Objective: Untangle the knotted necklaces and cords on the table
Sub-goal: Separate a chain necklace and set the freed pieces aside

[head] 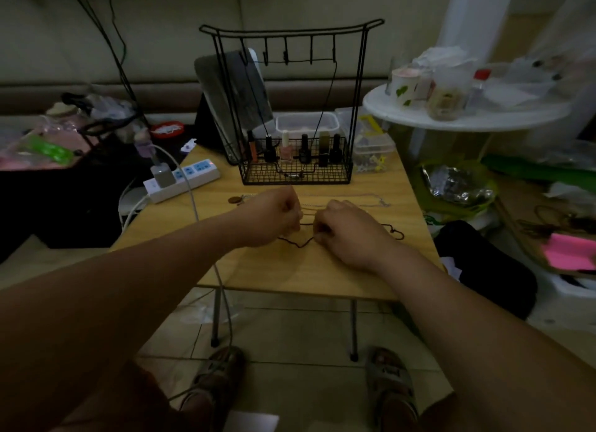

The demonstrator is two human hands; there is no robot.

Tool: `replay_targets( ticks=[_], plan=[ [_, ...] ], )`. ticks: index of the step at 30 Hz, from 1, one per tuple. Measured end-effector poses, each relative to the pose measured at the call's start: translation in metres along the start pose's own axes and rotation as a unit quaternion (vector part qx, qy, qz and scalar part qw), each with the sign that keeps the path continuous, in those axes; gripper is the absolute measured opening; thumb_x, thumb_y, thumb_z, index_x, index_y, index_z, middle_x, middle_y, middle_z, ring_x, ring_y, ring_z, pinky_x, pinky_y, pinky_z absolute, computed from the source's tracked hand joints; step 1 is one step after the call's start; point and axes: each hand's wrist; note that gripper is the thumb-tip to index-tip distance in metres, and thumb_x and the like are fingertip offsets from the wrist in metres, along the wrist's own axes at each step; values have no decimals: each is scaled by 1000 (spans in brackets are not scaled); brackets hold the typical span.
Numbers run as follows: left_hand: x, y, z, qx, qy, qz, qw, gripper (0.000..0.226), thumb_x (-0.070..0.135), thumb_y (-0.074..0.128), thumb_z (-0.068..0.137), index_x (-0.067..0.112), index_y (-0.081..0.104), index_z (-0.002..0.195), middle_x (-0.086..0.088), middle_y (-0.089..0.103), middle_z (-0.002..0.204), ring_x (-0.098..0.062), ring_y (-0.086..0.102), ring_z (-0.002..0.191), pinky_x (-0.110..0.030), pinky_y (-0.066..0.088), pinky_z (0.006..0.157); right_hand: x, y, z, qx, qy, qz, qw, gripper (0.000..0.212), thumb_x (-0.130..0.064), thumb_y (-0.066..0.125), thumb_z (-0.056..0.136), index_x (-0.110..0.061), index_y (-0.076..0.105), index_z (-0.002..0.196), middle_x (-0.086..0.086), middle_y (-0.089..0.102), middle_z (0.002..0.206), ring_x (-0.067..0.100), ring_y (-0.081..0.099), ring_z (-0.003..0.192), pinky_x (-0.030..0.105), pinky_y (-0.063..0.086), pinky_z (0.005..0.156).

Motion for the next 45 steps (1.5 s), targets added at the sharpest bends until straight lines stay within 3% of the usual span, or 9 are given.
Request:
replay_targets(
  ticks=[7, 11, 15, 18, 20, 27, 35, 40, 45],
  plan=[
    [-16, 27, -3, -32, 72, 193, 978, 27, 46, 70, 93, 30, 65, 113, 4, 54, 114, -16, 53, 104, -38, 49, 93, -10, -2, -2, -47, -11, -73, 996, 25, -32, 46, 104, -14, 59, 115, 7, 56, 116, 24, 50, 110, 39, 42, 96],
    [-4, 20, -5, -14, 50, -17, 998, 7, 28, 66, 99, 23, 68, 94, 3, 70, 99, -16, 64, 95, -43, 55, 91, -17, -23, -12, -11, 90, 174, 981, 14, -33, 46, 107, -23, 55, 104, -3, 64, 102, 14, 60, 94, 36, 49, 77],
    [18, -13, 0, -4, 44, -194, 980, 7, 18, 61, 102, 11, 64, 100, -5, 78, 96, -19, 74, 96, -35, 56, 90, -19, -62, -7, 14, 147, 330, 932, 18, -30, 45, 110, -17, 57, 109, 2, 69, 93, 12, 71, 85, 36, 50, 74],
    [30, -33, 3, -42, 45, -320, 946, 5, 13, 58, 103, 9, 61, 101, -8, 69, 84, -26, 67, 84, -40, 56, 88, -25, -91, 7, 19, 142, 428, 892, 19, -25, 49, 109, -9, 58, 115, 7, 62, 88, 20, 66, 75, 44, 58, 78],
    [36, -49, 3, -51, 56, -294, 953, 9, 20, 60, 103, 13, 65, 101, -4, 60, 84, -20, 58, 79, -38, 56, 85, -25, -113, 16, 9, 132, 467, 874, 20, -25, 53, 107, -8, 61, 115, 5, 58, 83, 19, 59, 68, 40, 59, 73],
    [34, -128, -8, -19, 74, -371, 926, 16, 26, 51, 106, 13, 60, 104, 1, 54, 78, -17, 54, 73, -31, 51, 73, -20, -190, 19, -10, 119, 388, 914, 22, -22, 61, 103, -6, 74, 111, 0, 54, 71, 13, 54, 62, 28, 57, 68],
    [90, -164, 5, -99, 113, -134, 980, 23, 32, 59, 104, 18, 69, 119, -11, 54, 101, -23, 54, 87, -29, 54, 75, -55, -226, 57, 20, 75, 388, 918, 21, -31, 66, 99, -12, 75, 98, 3, 56, 73, 11, 52, 59, 34, 57, 71],
    [100, -205, 10, -25, 120, -153, 981, 27, 31, 48, 109, 11, 66, 103, -2, 46, 74, -14, 47, 62, -19, 51, 54, -46, -254, 71, 39, 74, 387, 918, 19, -28, 69, 98, -10, 72, 93, -2, 53, 63, 12, 51, 57, 34, 57, 69],
    [81, -229, 28, 5, 102, -141, 985, 28, 30, 48, 110, 11, 67, 103, 2, 51, 69, -12, 51, 63, -28, 51, 68, -21, -263, 80, 69, 87, 376, 920, 32, -24, 66, 100, 6, 67, 112, 1, 47, 66, 12, 48, 57, 30, 58, 67]
  ],
)
Point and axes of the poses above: each hand's wrist, its own z-axis towards the middle knuckle, its own y-axis out of the palm, x = y × z
